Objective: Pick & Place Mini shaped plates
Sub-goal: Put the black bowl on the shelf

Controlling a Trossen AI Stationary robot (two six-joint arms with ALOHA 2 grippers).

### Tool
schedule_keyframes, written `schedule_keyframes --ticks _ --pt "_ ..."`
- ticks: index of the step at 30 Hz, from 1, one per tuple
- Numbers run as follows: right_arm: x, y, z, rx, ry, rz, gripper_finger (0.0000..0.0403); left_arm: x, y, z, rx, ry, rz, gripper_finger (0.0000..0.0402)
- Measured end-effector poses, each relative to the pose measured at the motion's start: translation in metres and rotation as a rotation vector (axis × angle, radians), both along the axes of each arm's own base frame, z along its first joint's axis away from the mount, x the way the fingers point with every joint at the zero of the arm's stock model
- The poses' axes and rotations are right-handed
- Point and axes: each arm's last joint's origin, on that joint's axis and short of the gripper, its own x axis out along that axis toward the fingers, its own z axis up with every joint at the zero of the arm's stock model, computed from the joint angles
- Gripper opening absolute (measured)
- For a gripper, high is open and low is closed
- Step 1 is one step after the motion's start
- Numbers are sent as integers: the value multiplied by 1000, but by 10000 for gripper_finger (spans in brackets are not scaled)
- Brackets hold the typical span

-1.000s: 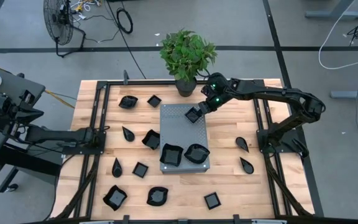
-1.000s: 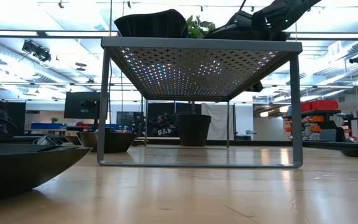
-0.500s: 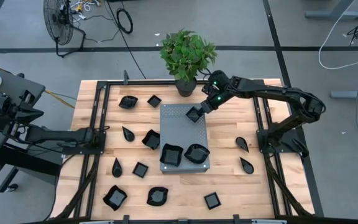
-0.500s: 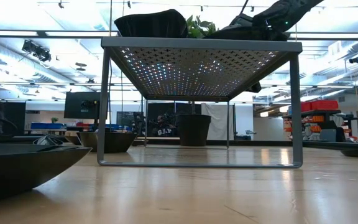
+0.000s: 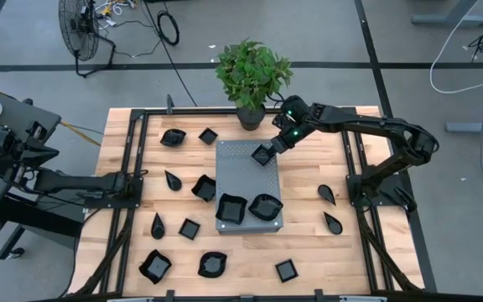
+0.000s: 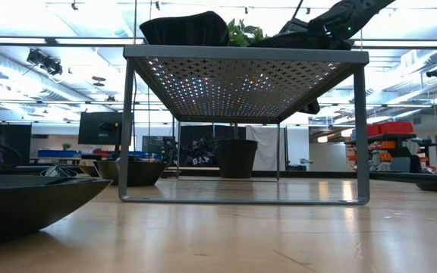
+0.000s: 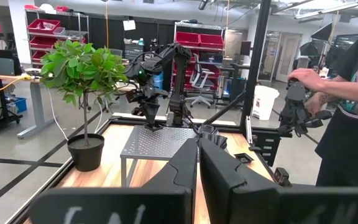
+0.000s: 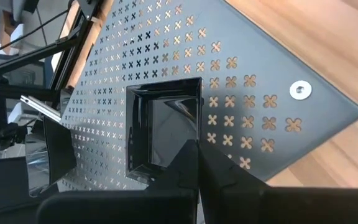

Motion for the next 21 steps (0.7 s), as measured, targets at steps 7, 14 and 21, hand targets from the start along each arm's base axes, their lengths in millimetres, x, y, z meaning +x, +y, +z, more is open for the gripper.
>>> schedule_keyframes --ticks 7,14,21 --pt "-2 1 -2 -5 33 -2 0 0 0 0 0 0 0 23" --pt "-2 1 -2 -13 40 -6 2 0 0 0 0 0 0 23" --pt "-2 1 -2 -18 38 -1 12 0 0 0 1 0 0 23"
